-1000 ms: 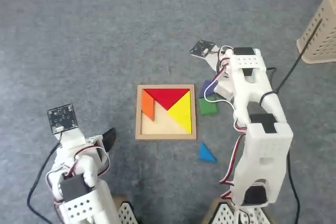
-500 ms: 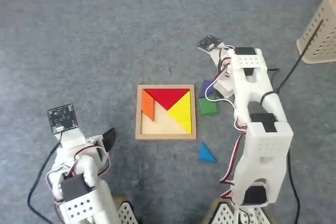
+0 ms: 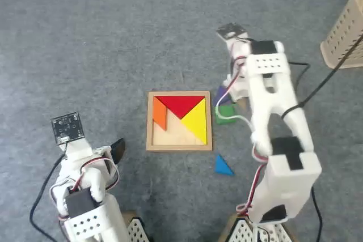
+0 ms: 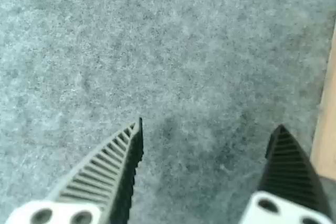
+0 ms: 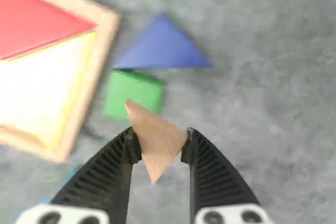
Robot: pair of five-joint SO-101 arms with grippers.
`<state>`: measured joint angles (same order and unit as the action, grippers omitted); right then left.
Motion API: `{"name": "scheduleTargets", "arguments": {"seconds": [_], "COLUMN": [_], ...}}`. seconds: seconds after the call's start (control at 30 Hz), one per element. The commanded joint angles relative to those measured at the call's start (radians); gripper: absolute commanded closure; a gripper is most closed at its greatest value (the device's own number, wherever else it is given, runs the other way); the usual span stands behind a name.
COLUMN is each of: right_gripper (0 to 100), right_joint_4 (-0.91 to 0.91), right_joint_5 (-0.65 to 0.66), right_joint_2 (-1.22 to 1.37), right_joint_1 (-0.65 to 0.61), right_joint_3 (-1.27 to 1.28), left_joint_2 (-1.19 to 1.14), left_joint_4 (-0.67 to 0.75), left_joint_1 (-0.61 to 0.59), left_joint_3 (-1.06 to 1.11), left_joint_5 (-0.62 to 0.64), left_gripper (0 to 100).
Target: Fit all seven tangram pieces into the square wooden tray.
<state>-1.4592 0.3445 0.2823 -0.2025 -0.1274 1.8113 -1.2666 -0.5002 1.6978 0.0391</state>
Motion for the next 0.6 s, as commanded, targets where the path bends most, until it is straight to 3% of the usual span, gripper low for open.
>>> {"name": "scheduleTargets", "arguments": {"seconds": [0.0, 0.23, 0.57], "right_gripper": [98.7, 98.7, 98.3], "right_joint_4": [-0.061, 0.125, 0.295], "right_joint_5": [-0.114, -0.381, -0.562], "right_joint_2": [-0.157, -0.186, -0.013], "right_joint_1": [-0.148, -0.381, -0.496], "right_joint_3": [-0.017, 0.161, 0.114], "left_joint_2": [0.012, 0.012, 0.012], "left_joint_4": [0.002, 0.002, 0.002], "left_joint_1": [0.002, 0.002, 0.002], "left_joint_3": [-0.013, -0.013, -0.013], "left_joint_5": [-0.002, -0.002, -0.002], "left_gripper": [65, 65, 65]}}
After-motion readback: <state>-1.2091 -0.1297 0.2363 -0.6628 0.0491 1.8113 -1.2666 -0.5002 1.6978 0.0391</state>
